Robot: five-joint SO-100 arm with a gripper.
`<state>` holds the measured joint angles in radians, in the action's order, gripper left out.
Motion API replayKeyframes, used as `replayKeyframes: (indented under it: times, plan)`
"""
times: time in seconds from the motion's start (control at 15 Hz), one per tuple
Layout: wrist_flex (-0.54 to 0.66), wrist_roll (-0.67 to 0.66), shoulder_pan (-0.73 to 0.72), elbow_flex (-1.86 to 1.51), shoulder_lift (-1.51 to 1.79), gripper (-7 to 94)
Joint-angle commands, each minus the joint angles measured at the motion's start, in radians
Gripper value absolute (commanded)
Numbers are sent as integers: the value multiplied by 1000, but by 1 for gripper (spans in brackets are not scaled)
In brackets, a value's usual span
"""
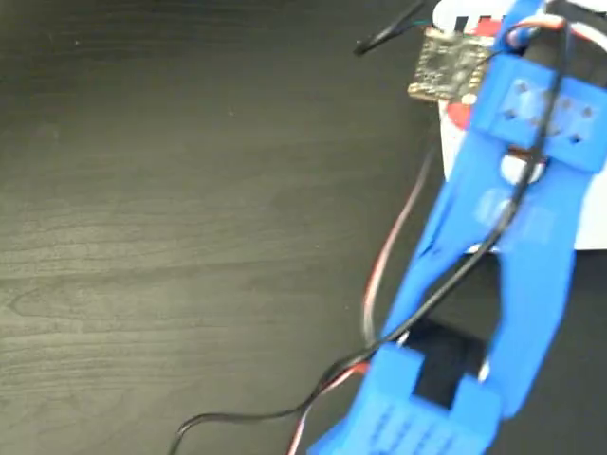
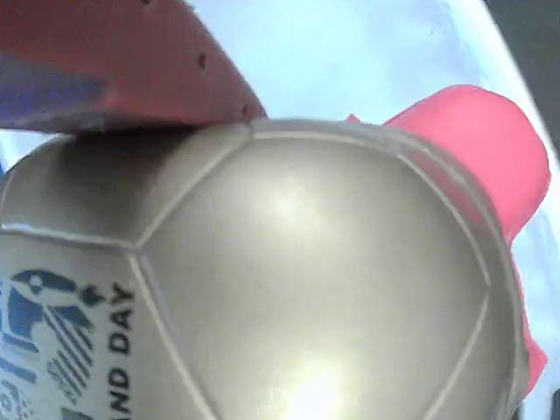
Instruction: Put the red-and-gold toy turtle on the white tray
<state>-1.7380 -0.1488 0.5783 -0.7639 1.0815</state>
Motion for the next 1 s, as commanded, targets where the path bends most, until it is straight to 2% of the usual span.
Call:
replayKeyframes:
  times: [0.0,0.27,0.4,0.47,0.67,0.73,0.8,0.93]
  plan:
    - [14,12,3,109,-2,1]
    - [49,32,38,147,-46,3]
    - [69,34,67,150,-55,10]
    - [77,28,77,143,-57,14]
    - [84,-15,92,120,-77,44]
    - [100,-31,94,98,-77,52]
    - [110,-44,94,80,-77,56]
    - [117,-51,95,66,-81,56]
